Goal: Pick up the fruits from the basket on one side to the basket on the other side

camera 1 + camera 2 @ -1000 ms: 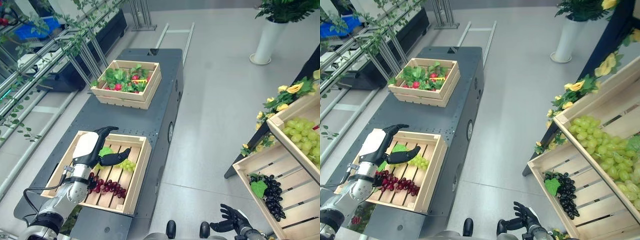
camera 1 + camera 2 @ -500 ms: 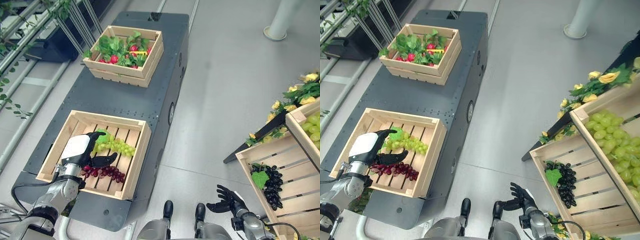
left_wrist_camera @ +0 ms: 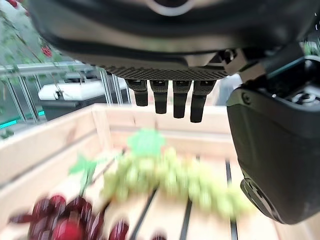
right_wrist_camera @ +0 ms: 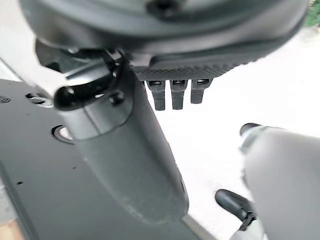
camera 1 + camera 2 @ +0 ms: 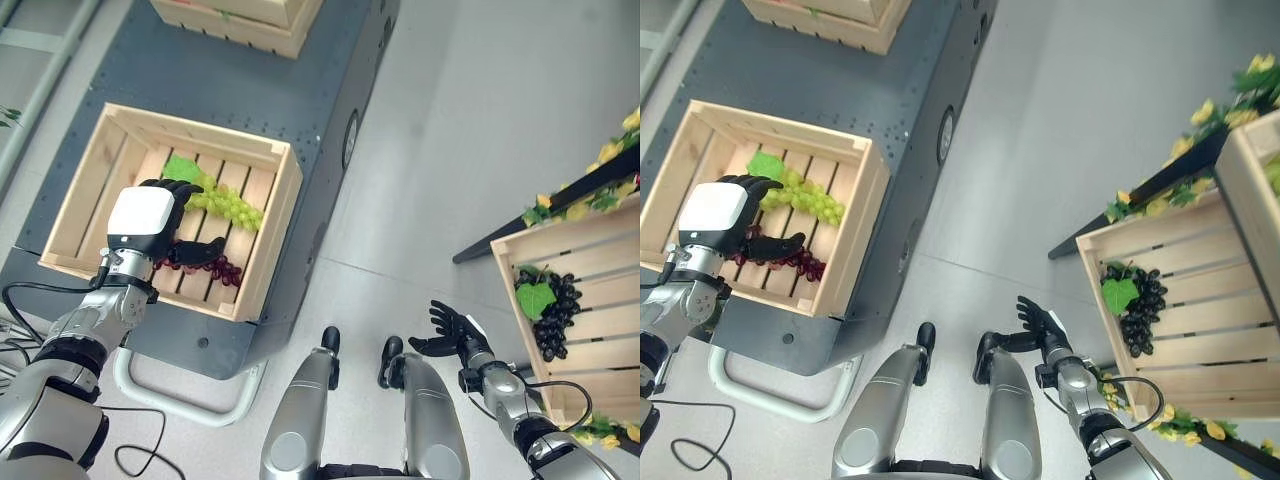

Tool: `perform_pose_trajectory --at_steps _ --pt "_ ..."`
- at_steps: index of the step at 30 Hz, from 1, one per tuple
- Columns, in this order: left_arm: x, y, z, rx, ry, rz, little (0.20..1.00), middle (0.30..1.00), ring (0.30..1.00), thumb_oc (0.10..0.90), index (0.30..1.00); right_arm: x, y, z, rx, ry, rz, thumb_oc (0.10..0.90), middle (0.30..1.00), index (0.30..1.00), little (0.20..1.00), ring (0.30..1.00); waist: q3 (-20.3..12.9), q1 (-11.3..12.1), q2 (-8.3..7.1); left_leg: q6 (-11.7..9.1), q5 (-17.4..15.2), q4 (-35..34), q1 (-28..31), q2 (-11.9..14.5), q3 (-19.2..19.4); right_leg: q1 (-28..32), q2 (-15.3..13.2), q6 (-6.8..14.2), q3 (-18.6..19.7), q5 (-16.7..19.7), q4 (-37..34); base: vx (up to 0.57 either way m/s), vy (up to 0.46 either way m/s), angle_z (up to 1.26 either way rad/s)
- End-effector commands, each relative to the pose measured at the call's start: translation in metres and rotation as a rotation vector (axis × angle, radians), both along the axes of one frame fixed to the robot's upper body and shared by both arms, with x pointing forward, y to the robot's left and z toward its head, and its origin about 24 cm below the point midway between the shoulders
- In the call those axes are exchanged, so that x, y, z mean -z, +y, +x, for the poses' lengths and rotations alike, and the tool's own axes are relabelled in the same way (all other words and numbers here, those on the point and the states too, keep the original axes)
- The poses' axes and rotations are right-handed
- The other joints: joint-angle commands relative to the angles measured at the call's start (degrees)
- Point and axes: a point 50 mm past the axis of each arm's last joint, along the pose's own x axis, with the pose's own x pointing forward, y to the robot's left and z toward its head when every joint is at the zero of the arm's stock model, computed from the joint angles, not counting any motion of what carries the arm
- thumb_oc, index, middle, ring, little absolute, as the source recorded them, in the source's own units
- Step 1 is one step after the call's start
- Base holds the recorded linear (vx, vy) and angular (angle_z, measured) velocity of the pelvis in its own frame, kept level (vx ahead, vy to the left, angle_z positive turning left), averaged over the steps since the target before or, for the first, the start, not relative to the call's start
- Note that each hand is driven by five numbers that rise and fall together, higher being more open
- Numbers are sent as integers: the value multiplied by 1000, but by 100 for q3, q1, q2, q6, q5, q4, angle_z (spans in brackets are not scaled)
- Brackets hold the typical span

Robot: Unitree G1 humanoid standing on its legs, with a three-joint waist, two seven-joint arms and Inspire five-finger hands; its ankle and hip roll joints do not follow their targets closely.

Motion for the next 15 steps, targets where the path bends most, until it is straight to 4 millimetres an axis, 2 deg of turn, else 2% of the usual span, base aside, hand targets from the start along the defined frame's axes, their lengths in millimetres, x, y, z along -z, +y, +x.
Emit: perform_pose_trajectory --at_steps 1,8,15 --pt "-40 30 -10 -114 -145 2 900 900 900 800 900 -11 -19 -6 39 -76 -31 800 900 900 900 900 7 -63 104 119 -234 262 -128 -135 306 257 101 -95 -90 10 80 -73 52 -3" --pt "-45 37 -14 -153 -185 21 900 900 900 800 900 -18 -24 -2 19 -100 -62 800 900 900 900 900 10 -38 99 129 -313 740 -814 -91 363 -404 77 -157 -136 -117 579 -32 60 2" --pt "-76 43 -12 -182 -213 276 900 900 900 800 900 -26 -23 5 -22 -134 -55 800 900 900 900 900 10 24 22 116 -306 912 -1255 -74 345 -814 51 -150 -202 -153 835 -1 9 8"
